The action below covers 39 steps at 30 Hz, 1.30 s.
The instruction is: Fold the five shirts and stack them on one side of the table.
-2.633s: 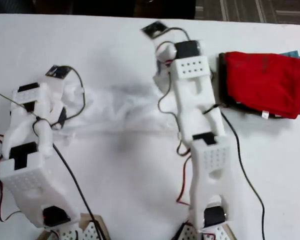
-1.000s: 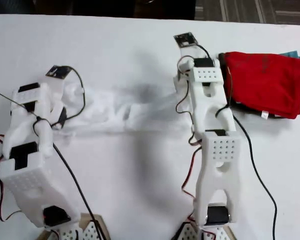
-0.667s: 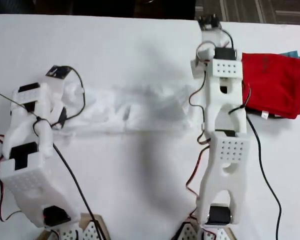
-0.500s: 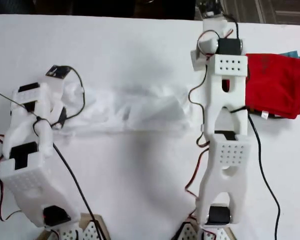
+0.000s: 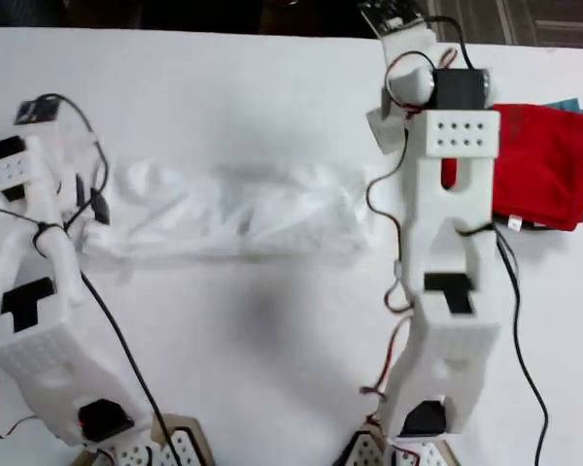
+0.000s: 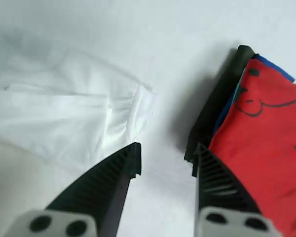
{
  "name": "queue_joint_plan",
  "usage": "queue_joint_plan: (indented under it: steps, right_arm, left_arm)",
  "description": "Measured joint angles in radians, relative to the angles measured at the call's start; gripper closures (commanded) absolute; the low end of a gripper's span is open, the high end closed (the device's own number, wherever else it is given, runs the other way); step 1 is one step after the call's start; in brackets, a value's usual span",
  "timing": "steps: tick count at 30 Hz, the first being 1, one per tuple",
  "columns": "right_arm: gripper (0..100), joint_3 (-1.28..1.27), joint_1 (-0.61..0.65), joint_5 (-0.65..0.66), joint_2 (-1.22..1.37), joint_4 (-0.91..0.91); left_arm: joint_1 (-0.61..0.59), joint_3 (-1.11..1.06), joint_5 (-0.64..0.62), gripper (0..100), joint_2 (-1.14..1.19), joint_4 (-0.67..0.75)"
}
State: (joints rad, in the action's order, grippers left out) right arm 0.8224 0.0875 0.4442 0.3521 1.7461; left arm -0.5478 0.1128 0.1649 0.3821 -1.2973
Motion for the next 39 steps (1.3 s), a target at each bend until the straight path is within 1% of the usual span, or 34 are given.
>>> queue_joint_plan:
  steps: [5,7,10,12,16,18,24,26,28,29,30,32,33,36,39]
  right_arm:
    - [82.7,-0.391,0.014,0.003,-0.321,0.0]
    - [82.7,-0.54,0.009,0.006,-0.45,0.0]
    - [82.8,-0.733,0.011,0.06,-0.631,0.0]
    - [82.8,-0.842,0.012,0.091,-0.749,0.0]
    - [82.8,-0.993,0.011,0.117,-0.953,0.0]
    - [82.8,-1.051,0.012,0.12,-1.025,-0.005]
    - [82.8,-1.191,-0.005,0.12,-1.112,-0.008]
    - [82.8,-1.226,-0.034,0.12,-1.119,-0.025]
    - [82.8,-1.261,-0.078,0.12,-1.12,-0.055]
    - [82.8,-1.281,-0.104,0.12,-1.12,-0.077]
    - [82.9,-1.306,-0.132,0.12,-1.12,-0.103]
    - [82.9,-1.366,-0.181,0.12,-1.12,-0.16]
    - [82.9,-1.398,-0.201,0.12,-1.12,-0.19]
    - [82.9,-1.499,-0.245,0.118,-1.12,-0.276]
    - [82.9,-1.588,-0.255,0.12,-1.12,-0.354]
  left_arm:
    - [0.008,0.14,-0.064,75,0.146,0.017]
    - [0.006,0.236,-0.084,75,0.232,-0.015]
    - [0.017,0.402,-0.097,75,0.374,-0.103]
    - [0.031,0.526,-0.1,75,0.466,-0.186]
    - [0.071,0.798,-0.1,75,0.635,-0.377]
    - [0.104,0.898,-0.101,75,0.7,-0.439]
    - [0.157,0.937,-0.1,76,0.749,-0.466]
    - [0.164,0.936,-0.083,82,0.749,-0.468]
    - [0.167,0.936,-0.069,96,0.749,-0.47]
    - [0.169,0.936,-0.066,99,0.749,-0.47]
    - [0.176,0.936,-0.061,96,0.749,-0.47]
    - [0.178,0.934,-0.061,98,0.75,-0.471]
    - [0.176,0.934,-0.061,97,0.752,-0.471]
    - [0.121,0.934,-0.018,97,0.752,-0.471]
    - [0.051,0.934,0.025,97,0.752,-0.473]
